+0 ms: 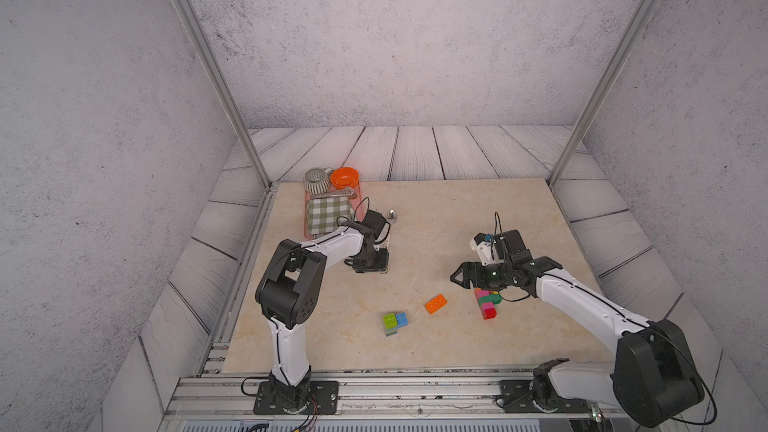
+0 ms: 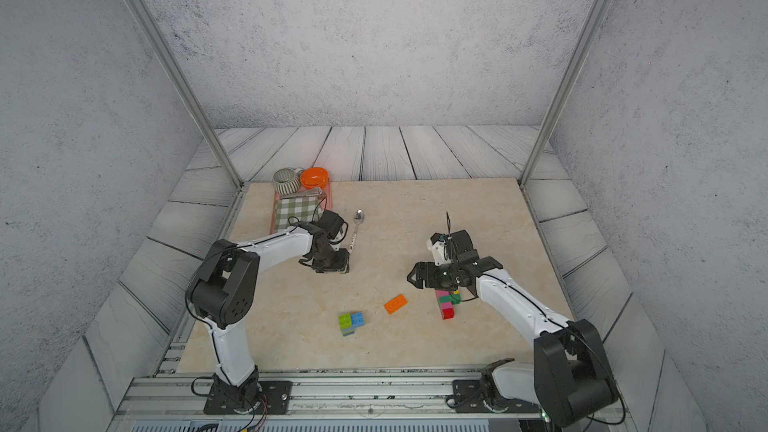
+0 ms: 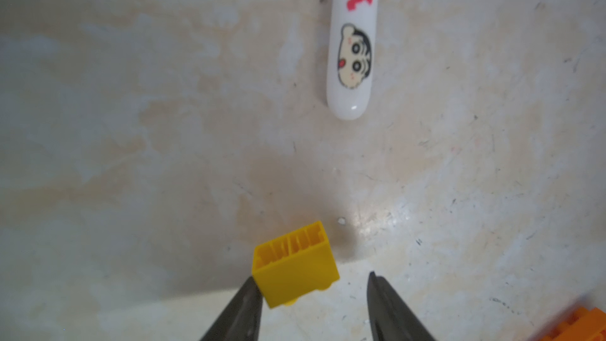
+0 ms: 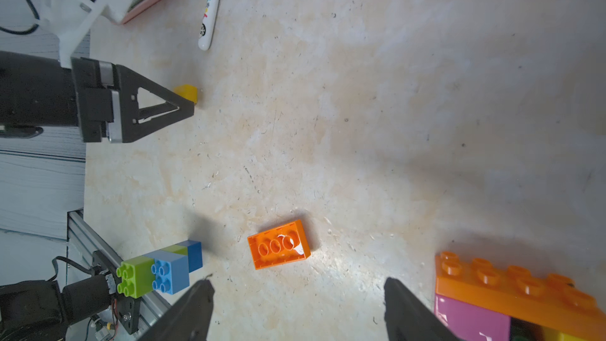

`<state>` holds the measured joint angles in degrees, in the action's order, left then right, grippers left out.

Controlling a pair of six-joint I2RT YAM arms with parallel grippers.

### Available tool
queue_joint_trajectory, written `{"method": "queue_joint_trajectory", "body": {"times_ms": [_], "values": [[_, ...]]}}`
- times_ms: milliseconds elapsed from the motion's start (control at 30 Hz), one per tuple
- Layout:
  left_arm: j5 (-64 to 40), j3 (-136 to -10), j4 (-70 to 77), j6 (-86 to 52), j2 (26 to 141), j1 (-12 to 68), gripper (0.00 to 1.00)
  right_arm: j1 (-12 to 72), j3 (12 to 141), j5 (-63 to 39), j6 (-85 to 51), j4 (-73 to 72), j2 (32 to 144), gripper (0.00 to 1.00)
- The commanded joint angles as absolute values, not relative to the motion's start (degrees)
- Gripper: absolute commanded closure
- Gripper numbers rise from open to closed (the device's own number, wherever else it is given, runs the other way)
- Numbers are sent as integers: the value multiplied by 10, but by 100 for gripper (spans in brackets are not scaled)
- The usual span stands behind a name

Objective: Assemble the letter p with lego
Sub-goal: Pick up the lego brick from the center of the board.

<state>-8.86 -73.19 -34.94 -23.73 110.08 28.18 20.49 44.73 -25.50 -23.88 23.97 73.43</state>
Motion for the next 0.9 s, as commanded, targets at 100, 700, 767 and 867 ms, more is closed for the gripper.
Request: {"method": "queue_joint_trajectory", "body": {"times_ms": [100,700,767,867], "values": [[-29,-780,-409,-288,1129,283,45,205,447,-256,-232,240,730,15],[-62,-793,-403,-377,1146,294,72,205,426,-260,-245,216,706,1],[-92,-778,-381,-402,1121,292,75,205,413,-256,-257,198,684,1],[-159,-752,-338,-453,1073,292,77,207,390,-222,-291,166,640,1]]}}
